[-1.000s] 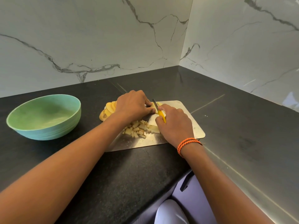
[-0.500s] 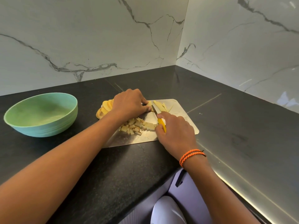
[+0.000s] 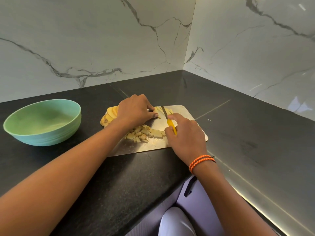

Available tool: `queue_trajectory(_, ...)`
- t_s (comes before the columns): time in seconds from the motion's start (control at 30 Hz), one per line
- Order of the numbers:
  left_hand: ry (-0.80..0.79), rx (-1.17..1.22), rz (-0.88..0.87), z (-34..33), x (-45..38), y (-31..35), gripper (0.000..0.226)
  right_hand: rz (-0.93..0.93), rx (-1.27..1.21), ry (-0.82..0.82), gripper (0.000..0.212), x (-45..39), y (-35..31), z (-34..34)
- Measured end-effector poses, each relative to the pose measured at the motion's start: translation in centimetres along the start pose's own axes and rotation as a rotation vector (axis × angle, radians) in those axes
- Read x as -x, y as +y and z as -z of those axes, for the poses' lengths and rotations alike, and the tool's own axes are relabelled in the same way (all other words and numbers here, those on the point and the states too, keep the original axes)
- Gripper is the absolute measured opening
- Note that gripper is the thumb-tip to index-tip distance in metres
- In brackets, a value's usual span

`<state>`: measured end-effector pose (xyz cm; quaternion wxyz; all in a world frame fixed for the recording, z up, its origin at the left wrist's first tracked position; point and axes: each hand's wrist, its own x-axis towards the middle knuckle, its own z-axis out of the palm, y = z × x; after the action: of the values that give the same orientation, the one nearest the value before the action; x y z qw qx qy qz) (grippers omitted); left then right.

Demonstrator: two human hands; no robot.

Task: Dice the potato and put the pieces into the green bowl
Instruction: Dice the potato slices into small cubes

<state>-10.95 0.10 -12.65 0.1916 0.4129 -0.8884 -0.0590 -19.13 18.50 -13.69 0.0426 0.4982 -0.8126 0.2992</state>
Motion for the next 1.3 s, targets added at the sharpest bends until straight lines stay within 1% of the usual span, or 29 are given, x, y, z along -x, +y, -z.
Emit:
queue_trajectory(0.27, -0.011, -0.007, -0.004, 0.2, -0.2, -0.4, 0.04, 0.01, 0.014, -0.026, 0.041, -3.3, -1.1, -2.0)
queue_trajectory(0.4, -0.029, -0.009, -0.005, 0.1, -0.4, -0.4, 0.039, 0.021, 0.056, -0.036, 0.041, -3.6, -1.1, -2.3)
queue_trajectory(0.67, -0.01, 0.0, 0.007, 0.0, -0.5, -0.4, 0.038, 0.048, 0.063, -0.004, 0.039, -3.5, -1.2, -2.3)
queue_trajectory(0.83, -0.003, -0.008, 0.008, -0.1, -0.5, -0.5, 0.037, 0.051, 0.083, -0.046, 0.035, -3.5, -1.3, -2.3)
queue_trajectory(1.3, -0.025, -0.013, 0.021, -0.3, -0.7, -0.3, 0.038, 0.067, 0.07, -0.11, 0.041, 0.7, -0.3, -0.1)
